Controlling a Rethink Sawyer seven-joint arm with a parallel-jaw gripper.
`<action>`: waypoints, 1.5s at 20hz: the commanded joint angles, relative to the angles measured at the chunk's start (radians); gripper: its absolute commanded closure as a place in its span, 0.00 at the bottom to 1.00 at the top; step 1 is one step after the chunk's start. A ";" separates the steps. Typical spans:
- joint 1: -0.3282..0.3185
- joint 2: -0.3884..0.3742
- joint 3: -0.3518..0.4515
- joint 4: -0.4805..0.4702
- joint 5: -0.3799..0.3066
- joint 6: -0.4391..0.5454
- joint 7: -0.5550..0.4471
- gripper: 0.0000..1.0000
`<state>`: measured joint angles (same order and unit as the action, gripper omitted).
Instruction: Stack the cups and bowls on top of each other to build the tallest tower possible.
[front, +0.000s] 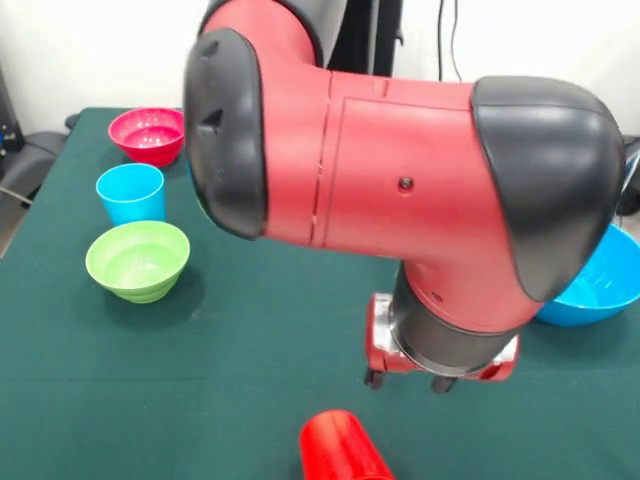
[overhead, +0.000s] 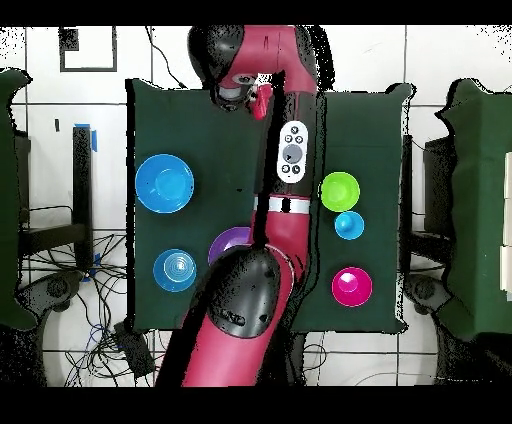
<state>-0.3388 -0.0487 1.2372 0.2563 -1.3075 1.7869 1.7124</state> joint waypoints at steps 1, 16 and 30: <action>-0.026 -0.010 0.191 -0.049 -0.150 0.262 -0.403 0.00; -0.038 -0.032 0.371 -0.045 -0.072 0.478 0.017 0.00; -0.084 -0.018 0.076 0.292 0.382 0.246 0.354 0.00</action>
<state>-0.3774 -0.0715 1.5542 0.2748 -1.1111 2.1813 1.7457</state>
